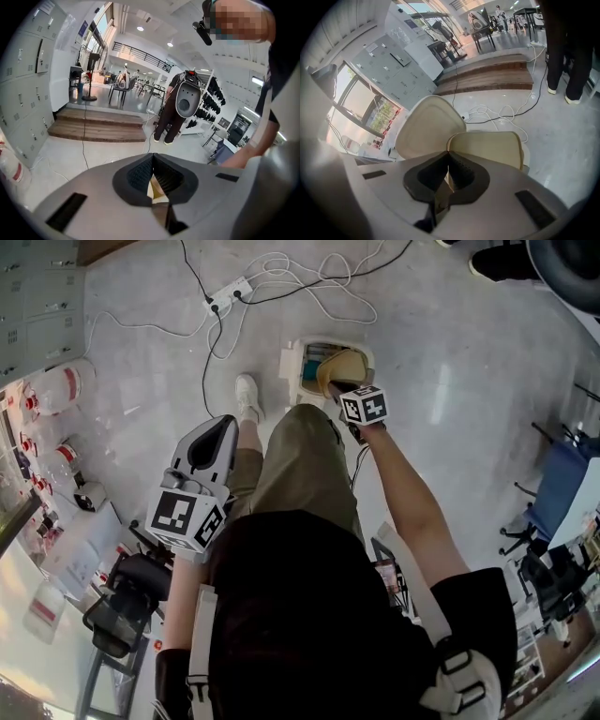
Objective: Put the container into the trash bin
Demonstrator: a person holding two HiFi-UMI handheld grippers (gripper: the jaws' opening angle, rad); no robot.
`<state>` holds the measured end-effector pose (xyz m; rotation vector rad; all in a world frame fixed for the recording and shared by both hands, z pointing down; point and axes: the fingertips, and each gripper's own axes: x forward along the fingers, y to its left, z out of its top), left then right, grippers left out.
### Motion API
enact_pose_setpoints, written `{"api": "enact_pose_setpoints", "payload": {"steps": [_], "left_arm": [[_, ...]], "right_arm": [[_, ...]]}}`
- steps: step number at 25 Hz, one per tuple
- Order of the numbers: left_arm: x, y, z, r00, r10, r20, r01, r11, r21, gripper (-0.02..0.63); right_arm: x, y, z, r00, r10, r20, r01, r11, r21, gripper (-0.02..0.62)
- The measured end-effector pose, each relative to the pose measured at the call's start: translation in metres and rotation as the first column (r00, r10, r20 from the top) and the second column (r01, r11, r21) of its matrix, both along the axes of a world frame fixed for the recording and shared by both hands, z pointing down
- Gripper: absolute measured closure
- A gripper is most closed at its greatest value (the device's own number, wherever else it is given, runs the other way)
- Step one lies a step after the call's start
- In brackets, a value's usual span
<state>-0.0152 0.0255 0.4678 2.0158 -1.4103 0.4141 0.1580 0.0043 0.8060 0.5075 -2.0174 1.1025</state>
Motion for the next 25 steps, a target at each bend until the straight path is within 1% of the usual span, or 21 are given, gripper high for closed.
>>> {"api": "enact_pose_setpoints", "payload": {"steps": [6, 10, 14, 19, 21, 25], "left_arm": [[0.002, 0.000, 0.018, 1.000, -0.009, -0.001, 0.009, 1.000, -0.027, 0.598], [-0.002, -0.001, 0.030, 1.000, -0.012, 0.012, 0.012, 0.998, -0.058, 0.598], [-0.010, 0.002, 0.040, 1.000, -0.023, 0.020, 0.025, 0.996, -0.087, 0.598], [-0.019, 0.003, 0.057, 0.999, -0.035, 0.022, 0.038, 0.993, -0.111, 0.598], [-0.020, 0.002, 0.064, 0.999, -0.036, 0.021, 0.039, 0.992, -0.121, 0.598], [-0.022, 0.004, 0.077, 0.999, -0.037, 0.019, 0.040, 0.989, -0.139, 0.598]], "right_arm": [[-0.003, -0.004, 0.033, 1.000, -0.007, -0.007, 0.007, 0.999, -0.042, 0.577], [-0.008, -0.005, 0.055, 1.000, 0.012, 0.000, -0.012, 0.996, -0.091, 0.577], [-0.012, -0.006, 0.072, 1.000, 0.015, -0.017, -0.016, 0.994, -0.105, 0.577], [-0.024, -0.008, 0.097, 0.999, 0.050, 0.005, -0.049, 0.988, -0.146, 0.577], [-0.024, -0.010, 0.108, 0.998, 0.059, -0.005, -0.059, 0.986, -0.158, 0.577], [-0.022, -0.019, 0.123, 0.997, 0.060, -0.056, -0.068, 0.988, -0.142, 0.577]]}}
